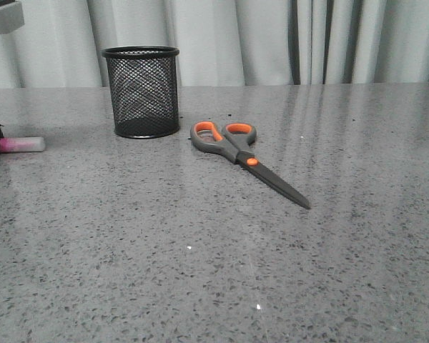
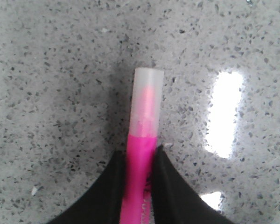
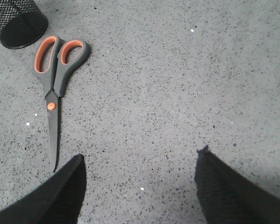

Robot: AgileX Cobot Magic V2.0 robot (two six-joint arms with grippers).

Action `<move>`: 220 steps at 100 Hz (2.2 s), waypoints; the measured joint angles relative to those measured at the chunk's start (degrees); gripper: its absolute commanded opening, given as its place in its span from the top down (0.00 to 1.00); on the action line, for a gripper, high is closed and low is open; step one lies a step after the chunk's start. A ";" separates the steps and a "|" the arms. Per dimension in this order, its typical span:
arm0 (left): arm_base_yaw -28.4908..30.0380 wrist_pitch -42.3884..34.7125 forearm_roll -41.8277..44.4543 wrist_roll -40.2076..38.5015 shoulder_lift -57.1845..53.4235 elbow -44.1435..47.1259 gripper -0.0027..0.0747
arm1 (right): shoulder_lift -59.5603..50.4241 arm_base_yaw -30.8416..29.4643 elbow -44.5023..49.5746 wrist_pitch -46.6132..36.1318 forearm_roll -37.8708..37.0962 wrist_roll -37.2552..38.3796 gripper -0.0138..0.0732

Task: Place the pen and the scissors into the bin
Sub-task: 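Carry the highlighter over the mesh cup and release it inside, then lower the right gripper over the orange-handled scissors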

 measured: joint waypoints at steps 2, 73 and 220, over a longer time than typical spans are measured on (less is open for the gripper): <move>0.00 0.17 0.00 0.00 0.00 0.00 0.98 | 0.00 0.00 0.00 0.00 0.00 0.00 0.33; -4.06 -1.38 -53.73 1.22 -5.72 -9.24 0.99 | 0.00 0.00 0.00 0.13 0.00 -0.04 0.33; -3.18 -12.85 -49.63 1.05 -6.40 -9.24 0.95 | 0.00 0.00 0.00 -0.48 0.00 -0.04 0.33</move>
